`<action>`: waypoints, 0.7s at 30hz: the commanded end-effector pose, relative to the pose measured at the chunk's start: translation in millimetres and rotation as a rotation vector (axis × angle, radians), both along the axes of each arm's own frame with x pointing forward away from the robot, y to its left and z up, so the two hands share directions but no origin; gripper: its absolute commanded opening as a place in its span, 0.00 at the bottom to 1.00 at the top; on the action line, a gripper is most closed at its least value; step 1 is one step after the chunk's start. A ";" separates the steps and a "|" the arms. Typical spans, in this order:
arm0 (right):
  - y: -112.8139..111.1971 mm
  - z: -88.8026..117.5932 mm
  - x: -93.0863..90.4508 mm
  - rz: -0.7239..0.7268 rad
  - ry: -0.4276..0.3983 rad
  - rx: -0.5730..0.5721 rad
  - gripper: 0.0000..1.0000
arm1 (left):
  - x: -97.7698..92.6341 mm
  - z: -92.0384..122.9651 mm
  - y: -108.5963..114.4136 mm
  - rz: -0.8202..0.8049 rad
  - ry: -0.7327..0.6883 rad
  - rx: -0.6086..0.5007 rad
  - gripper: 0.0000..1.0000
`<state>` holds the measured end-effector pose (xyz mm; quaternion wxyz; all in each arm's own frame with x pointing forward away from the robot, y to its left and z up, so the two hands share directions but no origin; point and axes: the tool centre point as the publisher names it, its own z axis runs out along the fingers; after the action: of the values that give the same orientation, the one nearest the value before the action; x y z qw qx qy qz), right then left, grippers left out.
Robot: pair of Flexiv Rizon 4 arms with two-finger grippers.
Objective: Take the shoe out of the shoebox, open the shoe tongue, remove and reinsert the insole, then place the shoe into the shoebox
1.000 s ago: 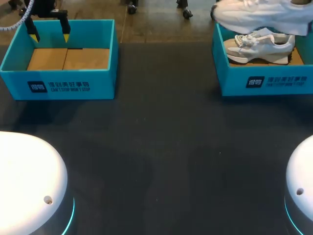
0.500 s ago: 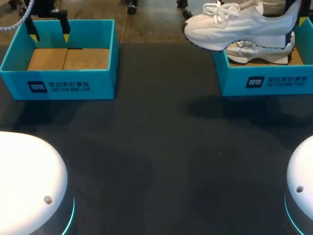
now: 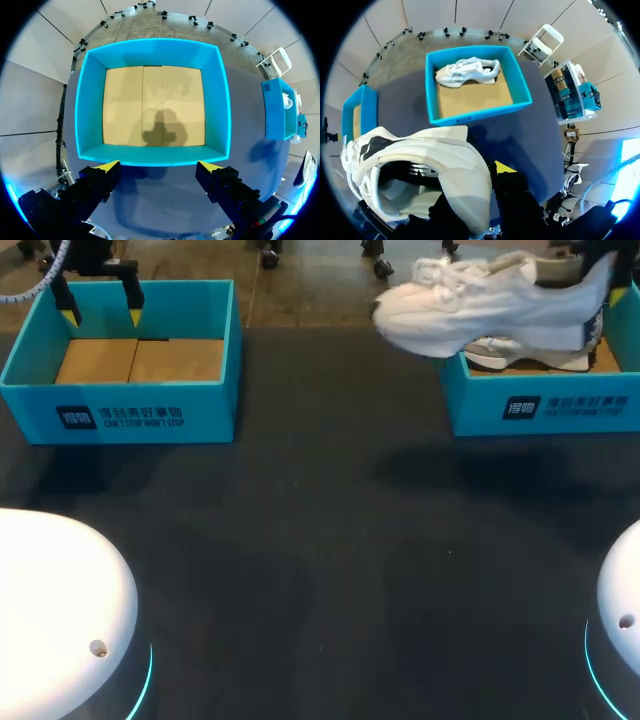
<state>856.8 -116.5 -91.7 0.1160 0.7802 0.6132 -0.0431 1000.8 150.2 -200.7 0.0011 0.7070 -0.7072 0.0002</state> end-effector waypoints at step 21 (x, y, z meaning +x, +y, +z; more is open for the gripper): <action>121.9 -88.1 -103.5 -0.030 0.026 -0.029 0.00 | -0.2 0.4 0.1 0.000 0.000 0.001 1.00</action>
<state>750.8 6.1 -182.0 0.1203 0.7869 0.6019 -0.0632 1000.8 150.4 -200.8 0.0013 0.7070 -0.7072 0.0003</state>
